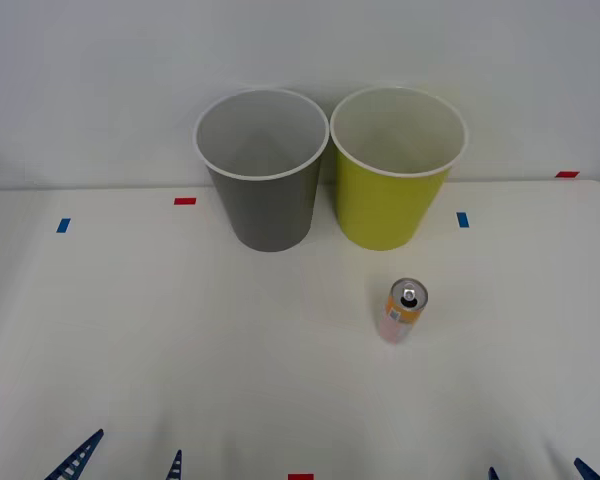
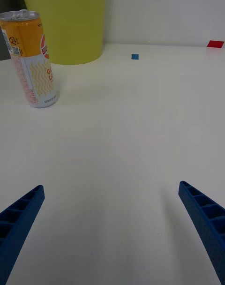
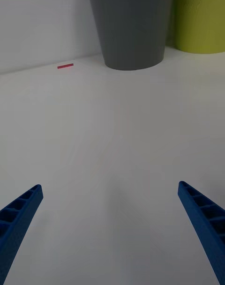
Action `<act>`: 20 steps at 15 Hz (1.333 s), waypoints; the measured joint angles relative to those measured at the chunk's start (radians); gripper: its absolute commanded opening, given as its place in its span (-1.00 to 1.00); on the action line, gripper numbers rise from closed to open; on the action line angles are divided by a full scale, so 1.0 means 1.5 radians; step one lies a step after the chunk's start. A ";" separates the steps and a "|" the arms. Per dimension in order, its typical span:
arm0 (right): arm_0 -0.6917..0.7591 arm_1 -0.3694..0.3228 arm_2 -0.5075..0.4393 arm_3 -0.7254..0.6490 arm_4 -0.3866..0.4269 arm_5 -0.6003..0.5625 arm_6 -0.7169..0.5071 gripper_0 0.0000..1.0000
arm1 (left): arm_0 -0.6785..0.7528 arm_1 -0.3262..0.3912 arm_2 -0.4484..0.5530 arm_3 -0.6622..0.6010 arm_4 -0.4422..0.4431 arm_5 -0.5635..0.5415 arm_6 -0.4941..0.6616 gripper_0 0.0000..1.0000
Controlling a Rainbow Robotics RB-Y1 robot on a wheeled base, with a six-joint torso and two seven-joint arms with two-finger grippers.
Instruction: Put cans in the gray bin and PET bottles in the light green bin.
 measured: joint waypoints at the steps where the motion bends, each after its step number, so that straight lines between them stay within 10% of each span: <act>1: 0.000 0.000 0.000 0.000 0.000 0.000 0.000 1.00 | 0.000 0.000 0.000 0.000 0.000 0.000 0.000 1.00; 20: 0.000 0.000 0.000 0.000 0.000 0.000 0.000 1.00 | 0.000 0.000 0.000 0.000 0.000 0.000 0.000 1.00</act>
